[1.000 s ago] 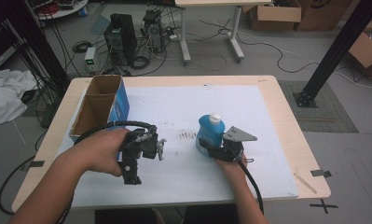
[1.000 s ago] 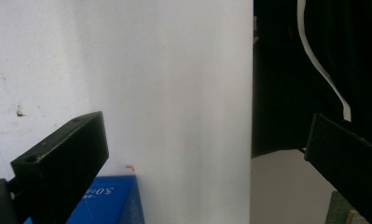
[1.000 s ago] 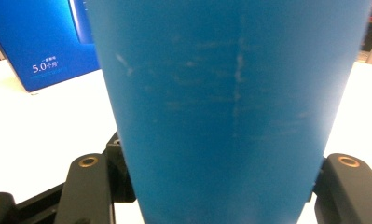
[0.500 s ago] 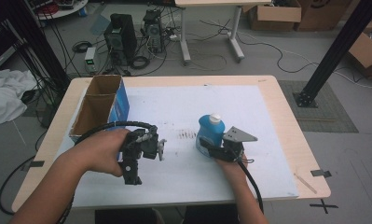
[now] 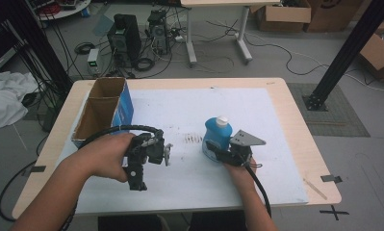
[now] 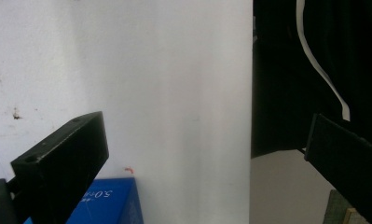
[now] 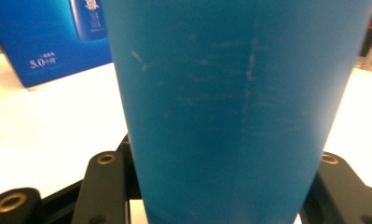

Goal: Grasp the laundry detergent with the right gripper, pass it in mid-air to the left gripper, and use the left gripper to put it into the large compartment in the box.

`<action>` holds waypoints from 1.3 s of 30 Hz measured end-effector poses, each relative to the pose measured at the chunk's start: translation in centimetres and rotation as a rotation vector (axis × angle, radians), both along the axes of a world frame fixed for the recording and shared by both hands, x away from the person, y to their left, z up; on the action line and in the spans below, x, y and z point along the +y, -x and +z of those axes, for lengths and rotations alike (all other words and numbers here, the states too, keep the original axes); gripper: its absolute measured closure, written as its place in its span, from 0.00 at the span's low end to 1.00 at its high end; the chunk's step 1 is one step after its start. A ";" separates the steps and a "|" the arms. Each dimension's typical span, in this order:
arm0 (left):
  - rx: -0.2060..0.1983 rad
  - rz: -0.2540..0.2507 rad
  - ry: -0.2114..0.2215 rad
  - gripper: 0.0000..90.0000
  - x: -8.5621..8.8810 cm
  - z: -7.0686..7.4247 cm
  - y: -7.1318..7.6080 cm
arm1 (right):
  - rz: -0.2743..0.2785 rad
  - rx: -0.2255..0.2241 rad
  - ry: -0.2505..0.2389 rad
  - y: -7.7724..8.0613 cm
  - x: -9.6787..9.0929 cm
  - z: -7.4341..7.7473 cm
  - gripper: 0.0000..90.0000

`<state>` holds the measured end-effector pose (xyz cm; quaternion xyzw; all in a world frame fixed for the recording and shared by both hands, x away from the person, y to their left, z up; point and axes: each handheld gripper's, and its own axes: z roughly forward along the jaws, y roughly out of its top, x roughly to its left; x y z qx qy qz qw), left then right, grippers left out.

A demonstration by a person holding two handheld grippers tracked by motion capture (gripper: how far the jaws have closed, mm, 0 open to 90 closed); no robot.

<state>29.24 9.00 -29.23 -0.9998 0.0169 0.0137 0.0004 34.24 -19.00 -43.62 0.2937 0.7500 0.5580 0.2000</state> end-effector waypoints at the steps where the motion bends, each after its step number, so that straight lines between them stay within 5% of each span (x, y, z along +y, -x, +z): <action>1: 0.000 0.001 -0.001 0.00 0.0 0.0 0.0 | 0.002 -0.010 -0.003 0.0 -0.1 0.2 0.52; 9: -0.010 0.007 0.003 0.00 -0.2 0.9 -0.5 | 0.110 -0.047 0.010 0.6 -0.8 3.5 0.52; 17: -0.018 0.001 0.003 0.00 -0.9 1.9 -1.3 | 0.323 -0.059 0.039 1.8 -0.9 5.7 0.52; 27: -0.006 -0.020 0.017 0.00 -2.2 2.8 -1.6 | 0.579 -0.055 0.066 3.2 1.7 5.4 0.52; 39: 0.012 -0.012 0.040 0.00 -2.9 3.8 -1.6 | 0.699 -0.023 0.067 3.3 6.2 4.4 0.52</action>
